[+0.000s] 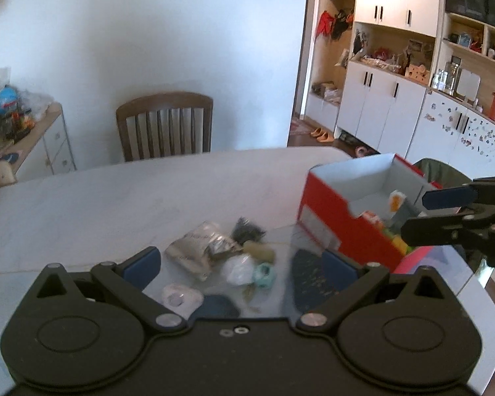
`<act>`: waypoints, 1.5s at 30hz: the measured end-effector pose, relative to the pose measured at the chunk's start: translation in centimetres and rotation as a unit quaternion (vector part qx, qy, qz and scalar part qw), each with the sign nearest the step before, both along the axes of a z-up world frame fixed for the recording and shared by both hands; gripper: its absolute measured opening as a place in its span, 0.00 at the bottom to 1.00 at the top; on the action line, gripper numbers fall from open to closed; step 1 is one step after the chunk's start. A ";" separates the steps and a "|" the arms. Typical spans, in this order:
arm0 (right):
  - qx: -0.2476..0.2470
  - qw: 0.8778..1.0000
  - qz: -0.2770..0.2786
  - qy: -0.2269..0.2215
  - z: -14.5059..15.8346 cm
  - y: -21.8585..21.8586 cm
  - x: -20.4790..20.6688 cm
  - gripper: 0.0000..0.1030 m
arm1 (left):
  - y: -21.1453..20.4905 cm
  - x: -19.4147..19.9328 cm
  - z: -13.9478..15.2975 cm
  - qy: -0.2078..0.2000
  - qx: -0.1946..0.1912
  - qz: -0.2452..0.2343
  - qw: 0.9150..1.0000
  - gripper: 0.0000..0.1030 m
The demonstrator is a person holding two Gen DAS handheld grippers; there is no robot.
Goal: Organize objects
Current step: 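Move both open tools back from the shoebox to the pile, then grasp the white tooth-shaped plush with the left tool while the right tool grasps the teal sharpener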
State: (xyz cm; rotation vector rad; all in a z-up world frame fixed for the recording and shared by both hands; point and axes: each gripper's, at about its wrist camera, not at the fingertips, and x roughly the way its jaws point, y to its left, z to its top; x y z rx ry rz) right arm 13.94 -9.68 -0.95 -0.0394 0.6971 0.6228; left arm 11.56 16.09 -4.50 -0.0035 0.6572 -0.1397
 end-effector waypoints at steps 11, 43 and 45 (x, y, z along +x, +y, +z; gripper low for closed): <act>-0.034 0.999 0.012 0.022 -3.7 5.6 2.8 0.85 | 4.3 2.3 -4.2 0.033 -0.024 0.005 0.999 0.99; -0.137 0.985 0.073 0.081 -14.8 11.3 10.1 0.64 | 6.8 7.5 -12.6 0.117 -0.032 0.016 0.992 0.68; -0.140 0.984 0.075 0.081 -15.1 11.5 10.3 0.63 | 6.7 7.6 -12.8 0.121 -0.031 0.016 0.992 0.63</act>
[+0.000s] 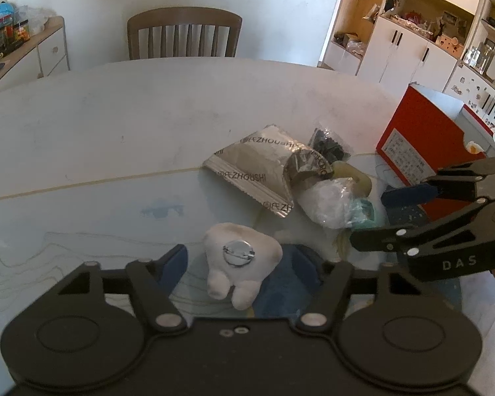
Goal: Organize objects
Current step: 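Grasp the white tooth-shaped plush with the left tool while the right tool grasps the teal sharpener, then lift and carry the tooth plush and teal sharpener over the shoebox with both tools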
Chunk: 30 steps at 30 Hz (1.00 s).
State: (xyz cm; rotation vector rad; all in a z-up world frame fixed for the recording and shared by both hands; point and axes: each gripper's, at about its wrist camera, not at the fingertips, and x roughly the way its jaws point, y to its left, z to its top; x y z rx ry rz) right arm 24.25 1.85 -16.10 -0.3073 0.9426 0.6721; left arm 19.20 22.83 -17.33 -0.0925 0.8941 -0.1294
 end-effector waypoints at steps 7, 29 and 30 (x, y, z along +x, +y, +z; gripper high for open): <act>-0.009 1.000 0.010 0.002 -0.5 0.4 0.3 0.44 | 0.1 0.2 -0.1 -0.003 0.003 0.000 1.000 0.50; 0.019 0.999 -0.025 0.012 1.9 -3.2 -2.5 0.35 | 0.2 -2.4 2.4 -0.004 -0.040 0.029 0.999 0.45; 0.023 0.999 -0.026 0.011 2.3 -3.5 -2.9 0.35 | 0.1 -2.7 2.8 -0.005 -0.045 0.030 0.999 0.45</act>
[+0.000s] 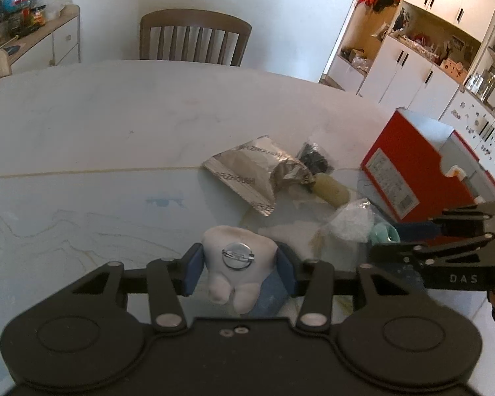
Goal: Organize objects
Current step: 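Lift and carry the tooth plush and teal sharpener over the shoebox with both tools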
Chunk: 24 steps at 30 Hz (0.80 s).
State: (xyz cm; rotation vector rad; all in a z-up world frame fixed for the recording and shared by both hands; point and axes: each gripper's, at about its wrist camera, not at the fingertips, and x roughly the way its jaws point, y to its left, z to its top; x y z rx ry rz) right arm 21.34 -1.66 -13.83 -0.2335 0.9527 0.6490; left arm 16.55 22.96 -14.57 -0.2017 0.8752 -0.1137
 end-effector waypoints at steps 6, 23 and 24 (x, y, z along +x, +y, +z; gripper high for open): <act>0.021 1.000 -0.007 -0.008 2.1 -2.1 -2.0 0.35 | -1.3 -1.5 1.6 -0.012 -0.003 -0.005 1.000 0.45; 0.058 0.998 -0.031 -0.021 6.2 -9.0 -7.1 0.35 | -7.7 -4.0 5.1 -0.027 -0.020 -0.062 0.998 0.45; 0.061 0.997 -0.035 -0.026 6.7 -9.5 -7.1 0.35 | -8.4 -3.9 5.7 -0.032 -0.024 -0.069 0.997 0.45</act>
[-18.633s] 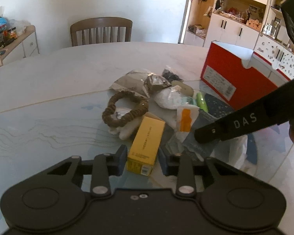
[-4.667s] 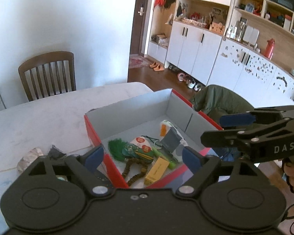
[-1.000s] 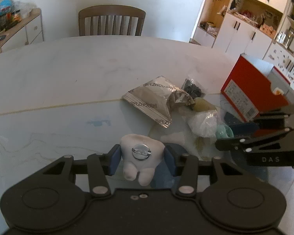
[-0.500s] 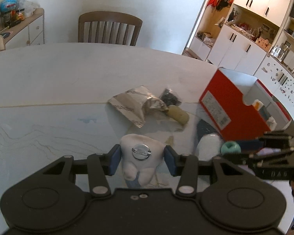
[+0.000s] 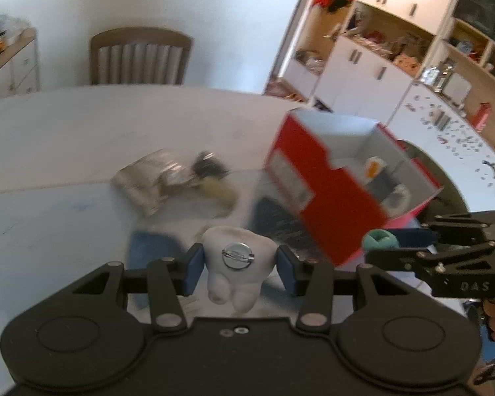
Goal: Organize objects
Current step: 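Lift and carry the tooth plush and teal sharpener over the shoebox with both tools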
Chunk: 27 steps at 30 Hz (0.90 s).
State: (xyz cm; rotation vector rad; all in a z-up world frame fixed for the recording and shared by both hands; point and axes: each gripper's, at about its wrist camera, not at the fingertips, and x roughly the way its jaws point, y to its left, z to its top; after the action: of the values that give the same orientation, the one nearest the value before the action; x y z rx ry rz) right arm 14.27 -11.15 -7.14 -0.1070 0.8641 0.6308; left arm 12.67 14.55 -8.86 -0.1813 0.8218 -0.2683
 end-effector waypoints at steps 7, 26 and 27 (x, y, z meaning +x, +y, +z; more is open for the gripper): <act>0.022 0.999 -0.028 -0.032 3.6 -4.1 0.7 0.35 | -4.5 1.3 3.2 -0.025 -0.010 -0.036 0.999 0.45; 0.009 0.995 -0.069 -0.066 4.3 -13.0 5.4 0.35 | -15.2 8.0 5.4 -0.040 0.021 -0.056 0.997 0.45; 0.008 0.996 -0.069 -0.064 4.1 -13.2 5.7 0.35 | -15.7 8.4 5.4 -0.040 0.025 -0.056 0.997 0.45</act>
State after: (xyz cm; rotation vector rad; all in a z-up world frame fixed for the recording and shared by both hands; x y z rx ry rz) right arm 20.02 -24.39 -3.00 -0.0716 0.7352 0.4963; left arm 21.06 -1.11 -3.45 -0.0765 0.7593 -0.3577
